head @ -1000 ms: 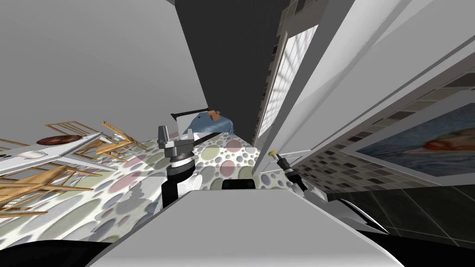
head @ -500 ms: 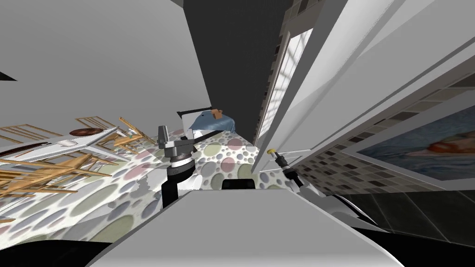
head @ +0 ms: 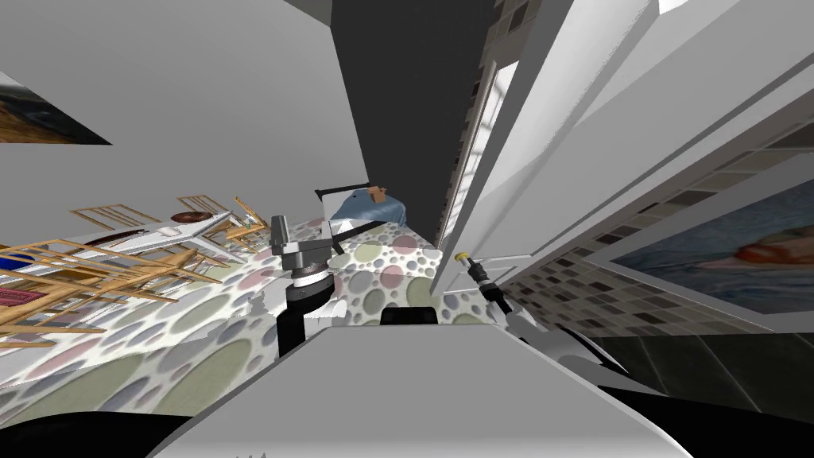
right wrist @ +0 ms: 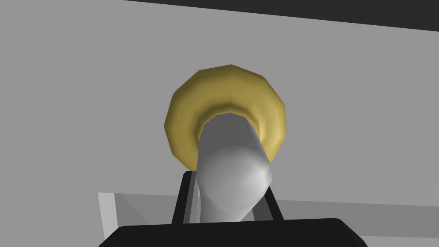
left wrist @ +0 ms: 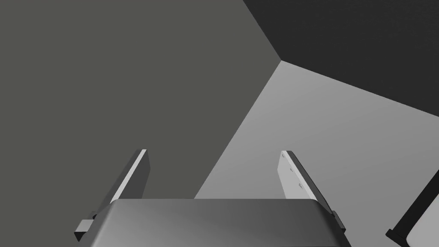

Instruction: Pull the door open

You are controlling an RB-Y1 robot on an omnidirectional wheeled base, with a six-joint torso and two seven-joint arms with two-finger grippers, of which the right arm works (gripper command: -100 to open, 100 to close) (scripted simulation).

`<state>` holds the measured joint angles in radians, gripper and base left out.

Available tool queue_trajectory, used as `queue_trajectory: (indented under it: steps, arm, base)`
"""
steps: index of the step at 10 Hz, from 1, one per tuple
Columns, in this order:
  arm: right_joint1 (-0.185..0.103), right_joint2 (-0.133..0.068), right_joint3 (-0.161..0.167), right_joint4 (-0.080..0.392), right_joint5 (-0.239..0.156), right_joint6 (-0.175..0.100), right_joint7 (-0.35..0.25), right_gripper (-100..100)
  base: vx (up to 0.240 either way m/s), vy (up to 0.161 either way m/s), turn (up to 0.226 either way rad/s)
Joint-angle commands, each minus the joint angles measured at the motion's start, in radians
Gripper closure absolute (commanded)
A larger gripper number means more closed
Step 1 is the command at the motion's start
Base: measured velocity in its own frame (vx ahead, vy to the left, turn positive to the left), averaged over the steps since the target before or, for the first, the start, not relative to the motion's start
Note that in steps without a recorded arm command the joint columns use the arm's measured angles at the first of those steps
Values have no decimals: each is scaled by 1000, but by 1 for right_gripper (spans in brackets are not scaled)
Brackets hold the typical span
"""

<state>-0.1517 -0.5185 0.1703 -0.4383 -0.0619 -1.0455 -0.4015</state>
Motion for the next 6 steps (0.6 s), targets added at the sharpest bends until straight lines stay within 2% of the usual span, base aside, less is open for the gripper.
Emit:
queue_trajectory:
  steps: [1,4,6]
  arm:
    - [-23,10,-4,22,2,8,8,100]
    - [-64,34,-15,32,6,49,26,100]
    - [-86,46,-21,37,8,71,35,100]
  base:
    - [-132,-89,93]
    - [-206,-101,151]
    - [-192,-79,105]
